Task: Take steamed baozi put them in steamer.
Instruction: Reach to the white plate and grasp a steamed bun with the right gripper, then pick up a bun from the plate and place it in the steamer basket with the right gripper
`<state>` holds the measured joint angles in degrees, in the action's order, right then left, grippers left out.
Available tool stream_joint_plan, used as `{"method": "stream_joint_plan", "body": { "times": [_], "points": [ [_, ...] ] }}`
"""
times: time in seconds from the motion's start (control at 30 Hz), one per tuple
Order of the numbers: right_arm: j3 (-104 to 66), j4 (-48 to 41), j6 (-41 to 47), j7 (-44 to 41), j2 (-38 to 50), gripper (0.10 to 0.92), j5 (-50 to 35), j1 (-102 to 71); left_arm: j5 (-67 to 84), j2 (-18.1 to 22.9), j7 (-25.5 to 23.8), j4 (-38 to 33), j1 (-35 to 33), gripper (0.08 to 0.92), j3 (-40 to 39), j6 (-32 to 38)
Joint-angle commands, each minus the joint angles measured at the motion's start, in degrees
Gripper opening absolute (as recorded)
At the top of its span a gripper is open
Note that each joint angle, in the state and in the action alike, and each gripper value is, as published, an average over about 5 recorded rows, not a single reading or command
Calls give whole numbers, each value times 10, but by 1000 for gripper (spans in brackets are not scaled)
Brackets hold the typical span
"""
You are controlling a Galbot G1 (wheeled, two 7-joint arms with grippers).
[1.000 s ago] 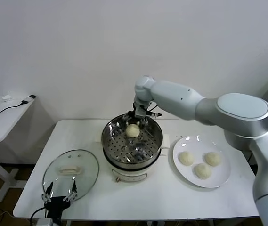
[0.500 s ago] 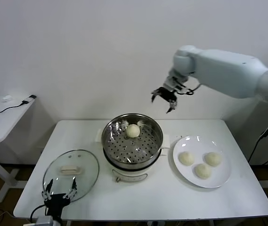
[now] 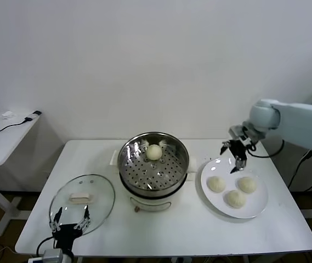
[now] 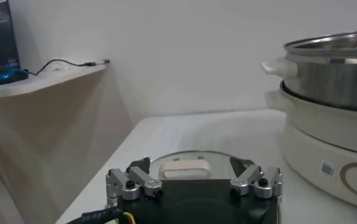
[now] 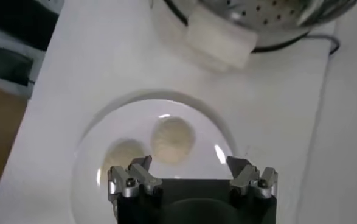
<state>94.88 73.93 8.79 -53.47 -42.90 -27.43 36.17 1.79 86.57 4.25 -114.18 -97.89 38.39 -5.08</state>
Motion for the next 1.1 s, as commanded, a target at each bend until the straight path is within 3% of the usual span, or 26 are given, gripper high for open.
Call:
{"method": "stream_joint_plan", "body": {
  "times": [0.03, 0.63, 0.93, 1.1],
  "points": [
    [-76, -26, 76, 35, 23, 823, 5, -132, -1, 0, 0, 5, 1, 823, 0, 1],
    [-150, -105, 92, 74, -49, 809, 25, -223, 0, 1, 1, 9, 0, 823, 4, 3],
    [-154, -78, 91, 67, -32, 630, 28, -189, -2, 3, 2, 3, -2, 823, 1, 3],
    [-127, -45, 79, 43, -7, 603, 3, -109, -4, 4, 3, 0, -4, 823, -2, 4]
  ]
}}
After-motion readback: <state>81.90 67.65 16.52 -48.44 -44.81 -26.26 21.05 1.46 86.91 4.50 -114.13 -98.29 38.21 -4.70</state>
